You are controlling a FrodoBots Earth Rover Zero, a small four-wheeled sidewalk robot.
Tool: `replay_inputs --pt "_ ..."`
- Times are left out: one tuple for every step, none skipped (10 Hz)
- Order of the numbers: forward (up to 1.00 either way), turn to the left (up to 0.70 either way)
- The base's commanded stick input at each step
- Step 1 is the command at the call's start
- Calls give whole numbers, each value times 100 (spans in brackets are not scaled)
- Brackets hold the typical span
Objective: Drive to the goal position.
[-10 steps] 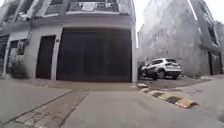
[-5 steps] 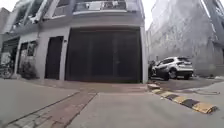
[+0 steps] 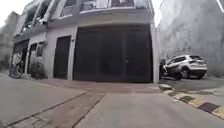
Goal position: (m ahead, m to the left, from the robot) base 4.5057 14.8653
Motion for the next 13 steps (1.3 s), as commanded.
replay_inputs --pt "46 46" --pt "46 46" --pt "46 46" --pt "46 46" --pt "46 46" --pt "46 46" --pt "46 46" --pt "46 46" --pt "46 46" --pt "46 46" --pt "46 46" --pt "46 46" --pt "46 46"
